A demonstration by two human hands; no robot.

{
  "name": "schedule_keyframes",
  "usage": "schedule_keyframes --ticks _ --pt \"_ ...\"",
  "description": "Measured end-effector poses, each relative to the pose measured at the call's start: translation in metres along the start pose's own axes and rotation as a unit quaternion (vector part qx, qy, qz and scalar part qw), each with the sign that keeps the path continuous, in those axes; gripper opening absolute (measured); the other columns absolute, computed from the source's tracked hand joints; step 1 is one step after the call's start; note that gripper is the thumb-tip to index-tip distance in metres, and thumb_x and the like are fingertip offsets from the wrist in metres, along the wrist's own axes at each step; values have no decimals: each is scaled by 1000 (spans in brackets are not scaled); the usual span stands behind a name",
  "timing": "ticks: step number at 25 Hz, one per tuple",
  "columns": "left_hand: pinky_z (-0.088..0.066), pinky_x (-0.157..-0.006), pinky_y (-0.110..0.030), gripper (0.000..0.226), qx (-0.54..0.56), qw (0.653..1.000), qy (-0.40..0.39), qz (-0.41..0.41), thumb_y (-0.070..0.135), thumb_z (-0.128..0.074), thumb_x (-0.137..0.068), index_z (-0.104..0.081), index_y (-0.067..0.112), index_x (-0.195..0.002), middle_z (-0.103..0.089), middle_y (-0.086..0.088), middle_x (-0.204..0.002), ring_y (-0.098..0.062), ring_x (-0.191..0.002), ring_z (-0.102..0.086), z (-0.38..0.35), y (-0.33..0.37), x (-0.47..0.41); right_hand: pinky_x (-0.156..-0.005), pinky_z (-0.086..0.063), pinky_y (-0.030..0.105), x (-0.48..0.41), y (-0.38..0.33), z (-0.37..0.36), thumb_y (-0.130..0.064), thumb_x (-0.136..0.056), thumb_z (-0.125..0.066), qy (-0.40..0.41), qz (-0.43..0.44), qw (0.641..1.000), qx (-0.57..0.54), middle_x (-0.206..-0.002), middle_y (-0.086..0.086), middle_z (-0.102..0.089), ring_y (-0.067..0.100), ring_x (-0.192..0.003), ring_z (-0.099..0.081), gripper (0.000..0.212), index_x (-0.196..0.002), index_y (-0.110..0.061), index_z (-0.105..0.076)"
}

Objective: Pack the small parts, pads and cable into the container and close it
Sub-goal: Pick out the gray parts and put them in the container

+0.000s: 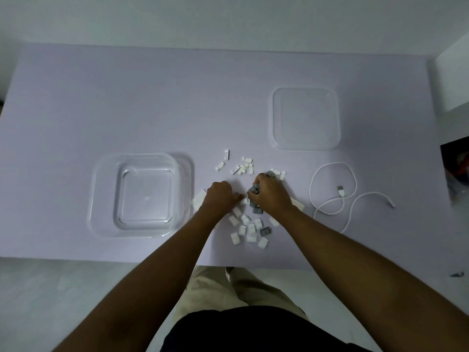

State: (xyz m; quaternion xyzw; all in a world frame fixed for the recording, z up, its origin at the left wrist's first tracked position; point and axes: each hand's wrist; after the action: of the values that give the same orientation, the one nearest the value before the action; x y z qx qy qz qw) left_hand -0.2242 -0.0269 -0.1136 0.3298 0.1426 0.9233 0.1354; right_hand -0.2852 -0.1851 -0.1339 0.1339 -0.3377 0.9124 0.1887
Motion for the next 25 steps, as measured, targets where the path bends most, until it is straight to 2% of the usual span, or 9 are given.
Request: schedule_keyframes --ticks 3,6,10,12,14,16,18,21,25 --pt "-42 -69 -29 35 4 1000 -4 1 34 -60 -90 -66 -1 -89 -68 -16 -87 -29 -87 -64 -3 2 -2 -65 -56 39 2 7 0 -32 -81 -69 -2 1 1000 -5 -77 1 -62 20 -72 -62 23 -87 -15 -54" --pt "-36 -68 -29 33 68 997 5 25 35 -64 -87 -58 7 -72 -56 -6 -69 -20 -71 -54 0 -2 -1 -62 -52 35 4 9 3 -34 -81 -71 -5 10 1000 -25 -74 -1 -60 17 -68 -59 26 -88 -15 -54" --pt "-43 -51 -26 22 325 941 0 92 25 -70 -78 -60 9 -66 -67 -8 -66 -19 -55 -52 14 -3 5 -54 -48 26 8 1 10 -28 -81 -79 -21 -44 976 -214 -68 0 -59 11 -58 -53 26 -88 -11 -61" --pt "-31 -41 -22 15 439 892 -41 98 13 -66 -80 -61 5 -68 -67 -13 -69 -20 -46 -41 21 -2 11 -42 -39 25 12 -3 12 -23 -85 -75 -53 -126 902 -410 -61 2 -51 10 -48 -43 18 -82 -11 -62" --pt "-22 -40 -21 15 496 861 -74 81 6 -60 -83 -56 4 -68 -63 -18 -70 -18 -42 -29 29 0 15 -38 -26 22 19 -3 15 -23 -90 -68 -89 -182 785 -585 -55 0 -42 9 -41 -30 18 -77 -15 -58" --pt "-18 -41 -21 19 527 842 -97 61 5 -56 -86 -51 8 -68 -59 -18 -69 -15 -41 -25 38 0 15 -39 -23 21 23 1 17 -26 -90 -67 -122 -197 673 -703 -52 -4 -40 7 -37 -25 21 -75 -20 -55" --pt "-15 -42 -22 20 547 826 -127 46 7 -51 -90 -47 13 -71 -56 -14 -68 -13 -40 -21 46 1 15 -39 -25 22 27 5 21 -31 -80 -77 -156 -184 601 -762 -52 -6 -39 7 -35 -25 28 -73 -21 -52" --pt "-14 -40 -20 14 567 806 -165 28 9 -41 -95 -50 14 -86 -56 -12 -69 -11 -40 -17 54 6 16 -39 -28 22 32 5 26 -33 -68 -87 -188 -159 573 -781 -51 -6 -38 7 -34 -27 36 -69 -20 -53" --pt "-16 -42 -20 18 521 831 -197 -10 4 -37 -92 -54 9 -93 -53 -13 -69 -13 -40 -20 54 19 20 -39 -31 23 36 2 27 -33 -67 -88 -192 -160 578 -777 -50 -4 -39 8 -35 -27 46 -74 -20 -45"
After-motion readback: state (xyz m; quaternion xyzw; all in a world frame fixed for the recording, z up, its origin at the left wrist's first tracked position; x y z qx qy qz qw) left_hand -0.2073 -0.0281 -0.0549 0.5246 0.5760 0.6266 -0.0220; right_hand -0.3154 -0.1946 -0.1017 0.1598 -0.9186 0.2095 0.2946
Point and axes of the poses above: each hand's wrist, its own x-axis away from the middle knuckle, its own z-axis out of the back of the hand, y = z × x
